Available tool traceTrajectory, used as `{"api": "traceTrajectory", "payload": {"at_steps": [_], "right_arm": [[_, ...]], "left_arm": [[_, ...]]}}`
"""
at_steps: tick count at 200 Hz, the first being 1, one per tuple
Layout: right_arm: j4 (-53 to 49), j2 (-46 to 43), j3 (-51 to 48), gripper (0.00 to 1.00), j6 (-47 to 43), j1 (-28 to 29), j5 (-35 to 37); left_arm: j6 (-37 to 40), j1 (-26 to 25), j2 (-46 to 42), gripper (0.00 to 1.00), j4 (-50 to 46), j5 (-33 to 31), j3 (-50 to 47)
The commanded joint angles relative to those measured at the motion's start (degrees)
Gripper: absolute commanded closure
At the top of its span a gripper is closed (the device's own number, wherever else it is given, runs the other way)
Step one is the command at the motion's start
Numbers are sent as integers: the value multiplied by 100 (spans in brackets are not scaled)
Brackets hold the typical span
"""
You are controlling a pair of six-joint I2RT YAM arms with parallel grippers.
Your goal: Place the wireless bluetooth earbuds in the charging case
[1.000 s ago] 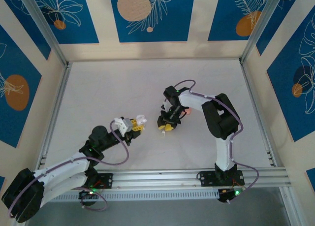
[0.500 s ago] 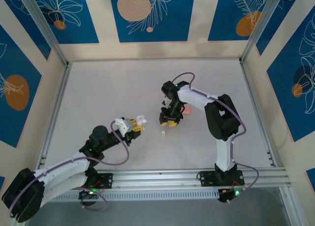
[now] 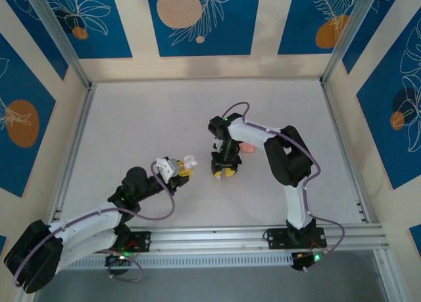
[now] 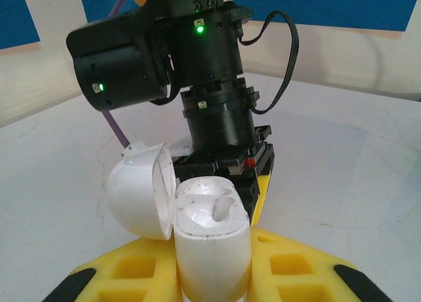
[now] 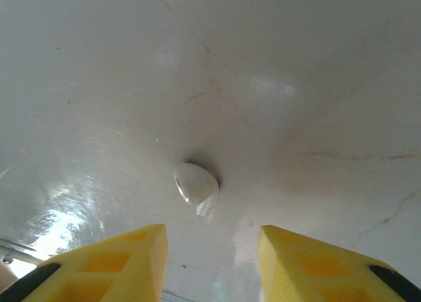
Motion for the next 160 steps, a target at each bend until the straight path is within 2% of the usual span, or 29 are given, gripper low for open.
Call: {"api": "traceTrajectory", "payload": {"at_steps": [1,65,160], "right_arm": [[-54,127,188,60,7,53,-83],[80,322,309,61,-46,131,-150],[174,507,264,65,-74,219,116]], "left_arm": [[63,37,-27,77,151,115,92],[48,37,-148,78,10,85,86],[40,37,-277,77,-142,39,82]]}}
